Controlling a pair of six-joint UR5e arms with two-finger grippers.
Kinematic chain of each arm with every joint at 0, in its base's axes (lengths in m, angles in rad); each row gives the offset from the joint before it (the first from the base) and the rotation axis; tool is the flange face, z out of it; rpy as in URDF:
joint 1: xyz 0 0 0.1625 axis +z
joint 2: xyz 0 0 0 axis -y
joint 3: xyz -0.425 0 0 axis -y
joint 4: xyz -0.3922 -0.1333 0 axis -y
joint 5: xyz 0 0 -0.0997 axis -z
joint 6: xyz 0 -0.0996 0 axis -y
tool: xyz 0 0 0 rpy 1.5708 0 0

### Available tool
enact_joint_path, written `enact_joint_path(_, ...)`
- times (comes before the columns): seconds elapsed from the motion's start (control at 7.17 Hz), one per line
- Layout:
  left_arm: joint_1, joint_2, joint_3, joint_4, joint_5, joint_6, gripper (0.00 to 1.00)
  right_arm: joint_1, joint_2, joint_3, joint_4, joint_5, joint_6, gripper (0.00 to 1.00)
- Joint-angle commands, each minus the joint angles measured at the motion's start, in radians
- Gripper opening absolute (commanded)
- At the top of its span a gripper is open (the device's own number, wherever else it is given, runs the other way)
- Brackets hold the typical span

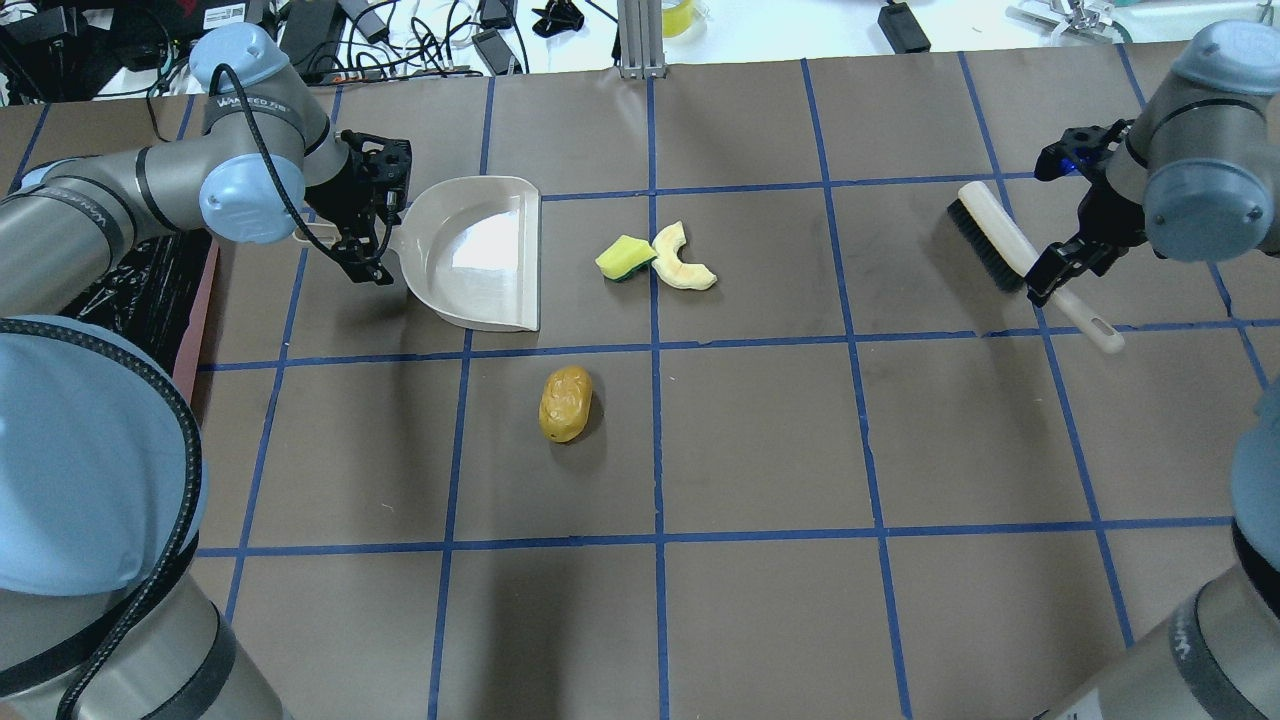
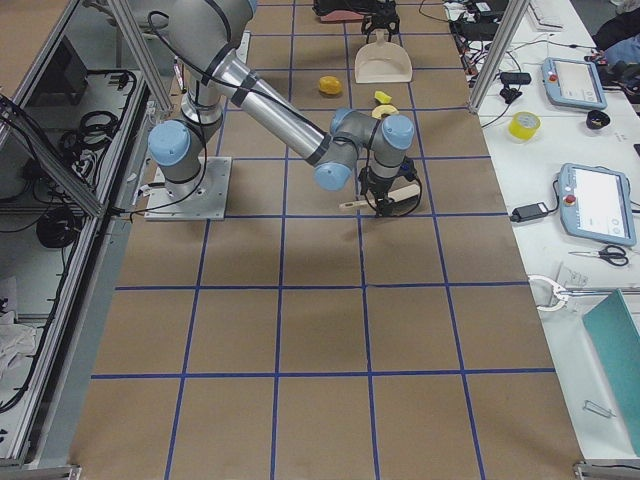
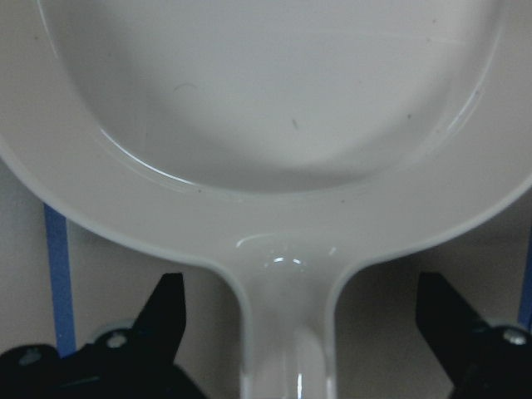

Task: Sweep and dump trash into bin
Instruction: 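Close the right gripper on the white brush handle and lift it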

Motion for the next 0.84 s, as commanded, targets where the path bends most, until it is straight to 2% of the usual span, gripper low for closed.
enact_joint_path(0.0,0.002,-0.017,0.000,0.011,0.000,0.000,0.98,0.000,-0.005,0.019,0.007,-0.027,0.002,0.52)
enact_joint_path(0.14,0.002,-0.025,-0.001,0.023,0.000,0.000,0.97,0.000,-0.009,0.027,0.009,-0.053,0.002,0.51)
enact_joint_path(0.28,0.002,-0.025,-0.001,0.023,0.003,-0.002,0.79,0.000,-0.017,0.031,0.012,-0.054,0.001,0.44)
enact_joint_path(0.42,0.003,-0.025,0.006,0.023,0.001,-0.002,0.31,0.000,-0.020,0.036,0.012,-0.054,0.002,0.19)
enact_joint_path(0.56,0.005,-0.025,-0.001,0.023,0.001,-0.002,0.07,0.000,-0.020,0.033,0.024,-0.052,0.002,0.00)
enact_joint_path(0.7,0.005,-0.025,0.000,0.023,0.001,-0.005,0.05,0.000,-0.022,0.025,0.023,-0.043,0.004,0.00)
